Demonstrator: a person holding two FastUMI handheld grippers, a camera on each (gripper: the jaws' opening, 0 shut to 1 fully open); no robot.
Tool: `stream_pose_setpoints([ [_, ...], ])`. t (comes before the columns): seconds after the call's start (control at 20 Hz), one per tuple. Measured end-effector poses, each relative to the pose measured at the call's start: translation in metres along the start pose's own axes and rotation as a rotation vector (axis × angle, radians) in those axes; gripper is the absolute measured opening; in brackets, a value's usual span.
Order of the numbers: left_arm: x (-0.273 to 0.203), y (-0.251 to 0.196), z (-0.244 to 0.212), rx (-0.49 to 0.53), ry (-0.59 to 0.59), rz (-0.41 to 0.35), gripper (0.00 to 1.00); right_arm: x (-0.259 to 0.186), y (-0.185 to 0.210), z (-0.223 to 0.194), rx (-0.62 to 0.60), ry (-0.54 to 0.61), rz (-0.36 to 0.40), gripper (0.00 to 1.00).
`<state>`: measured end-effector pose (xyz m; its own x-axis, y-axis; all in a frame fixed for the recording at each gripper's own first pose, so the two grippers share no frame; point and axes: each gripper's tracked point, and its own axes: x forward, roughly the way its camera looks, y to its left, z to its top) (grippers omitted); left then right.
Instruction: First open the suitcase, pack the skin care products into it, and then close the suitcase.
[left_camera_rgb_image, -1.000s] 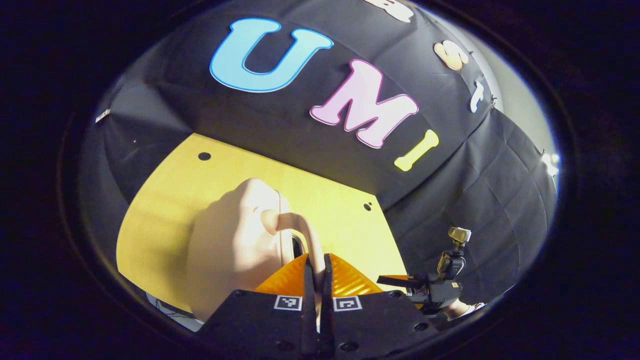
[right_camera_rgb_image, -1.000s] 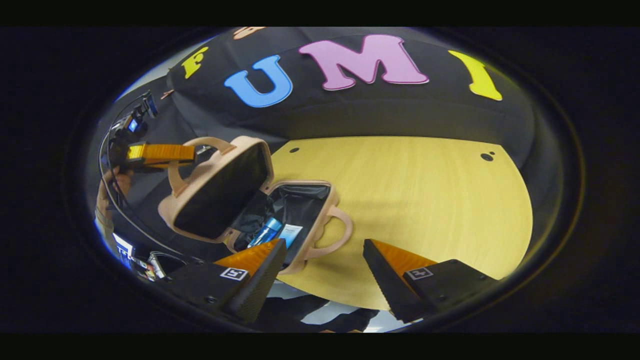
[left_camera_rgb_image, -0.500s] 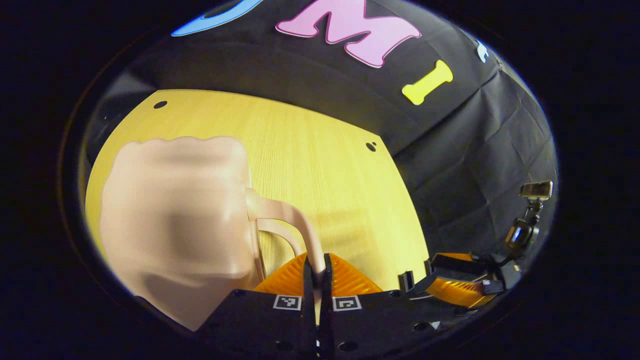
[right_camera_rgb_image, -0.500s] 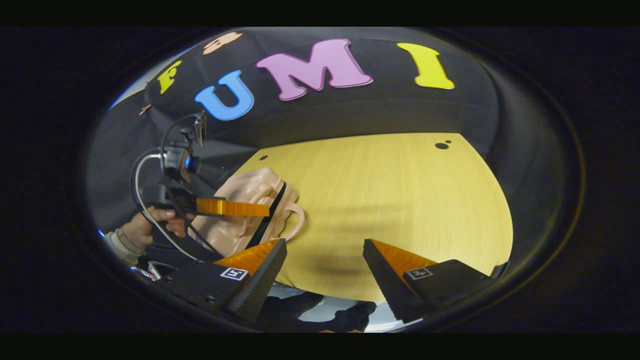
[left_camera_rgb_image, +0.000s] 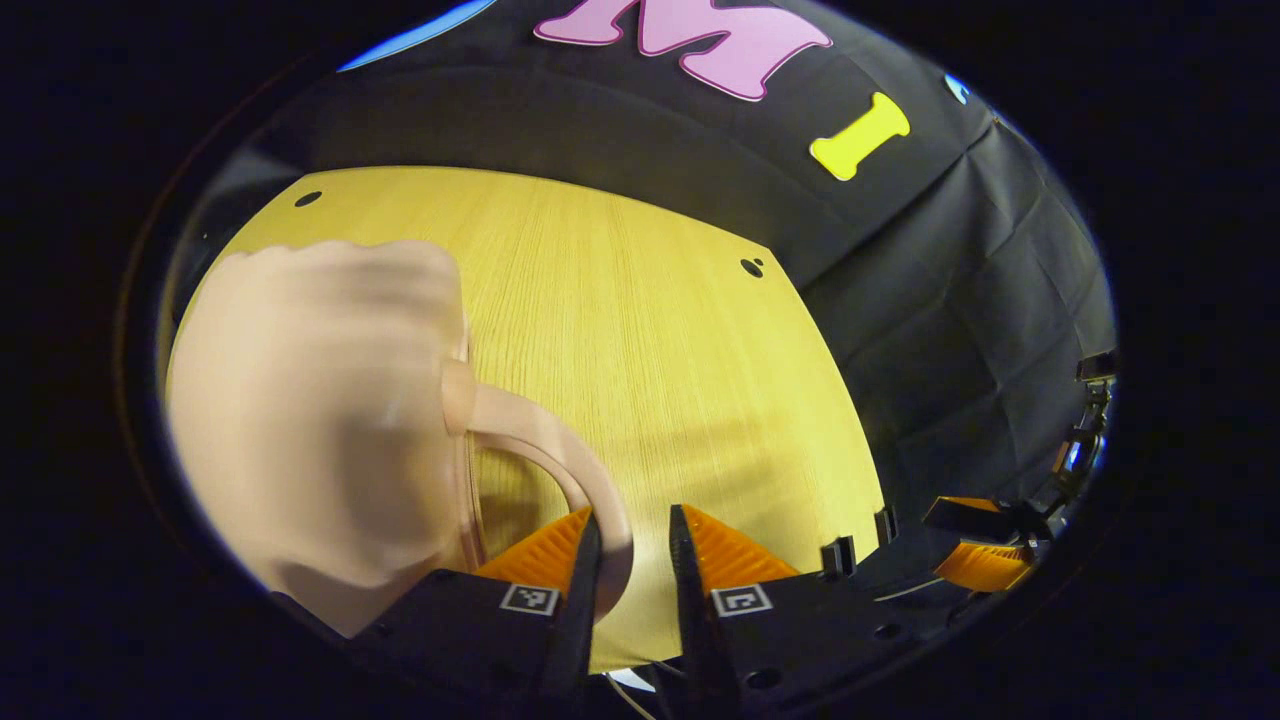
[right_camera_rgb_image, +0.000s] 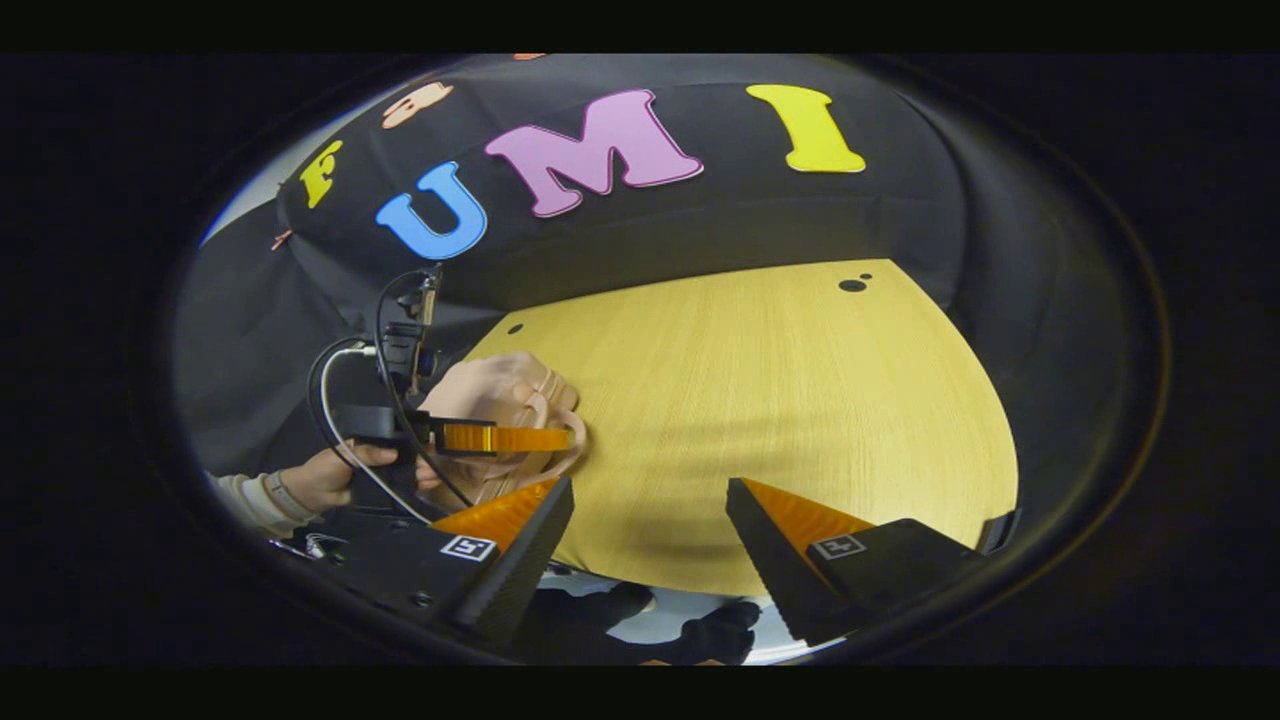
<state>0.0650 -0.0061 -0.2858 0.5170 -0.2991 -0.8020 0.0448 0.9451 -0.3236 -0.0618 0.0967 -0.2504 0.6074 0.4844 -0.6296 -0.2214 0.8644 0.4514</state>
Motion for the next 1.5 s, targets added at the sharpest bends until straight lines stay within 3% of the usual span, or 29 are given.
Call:
stream_pose_setpoints([
  [0.05, -0.002, -0.003, 0.001, 0.007, -0.014, 0.011, 0.58, -0.002, -0.002, 0.001, -0.012, -0.004, 0.006, 0.98],
  [0.15, -0.007, -0.008, 0.000, 0.035, -0.046, 0.053, 0.78, -0.005, -0.007, 0.000, -0.035, -0.003, 0.023, 0.98],
  [0.2, -0.010, -0.010, 0.001, 0.053, -0.070, 0.085, 0.80, -0.007, -0.009, -0.001, -0.047, 0.002, 0.033, 0.98],
  [0.25, -0.015, -0.013, 0.004, 0.070, -0.101, 0.113, 0.95, -0.009, -0.011, -0.002, -0.061, 0.004, 0.045, 0.98],
  [0.4, -0.052, -0.034, 0.021, 0.101, -0.238, 0.181, 0.96, -0.012, -0.014, 0.008, -0.117, -0.031, 0.067, 0.97],
  [0.55, -0.091, -0.053, 0.035, 0.143, -0.338, 0.219, 0.96, -0.013, -0.011, 0.039, -0.198, -0.144, 0.059, 0.97],
  [0.75, -0.148, -0.083, 0.070, 0.193, -0.503, 0.232, 0.96, -0.030, 0.013, 0.114, -0.303, -0.369, 0.011, 0.98],
  [0.85, -0.182, -0.091, 0.097, 0.229, -0.589, 0.233, 0.96, -0.051, 0.027, 0.162, -0.303, -0.506, -0.057, 0.97],
  [1.05, -0.239, -0.098, 0.143, 0.281, -0.769, 0.242, 0.95, -0.088, 0.055, 0.215, -0.350, -0.689, -0.126, 0.97],
  [1.25, -0.279, -0.102, 0.166, 0.368, -0.907, 0.277, 0.95, -0.112, 0.075, 0.239, -0.447, -0.809, -0.186, 0.98],
  [1.5, -0.301, -0.106, 0.166, 0.429, -0.978, 0.300, 0.95, -0.110, 0.095, 0.234, -0.457, -0.812, -0.173, 0.95],
])
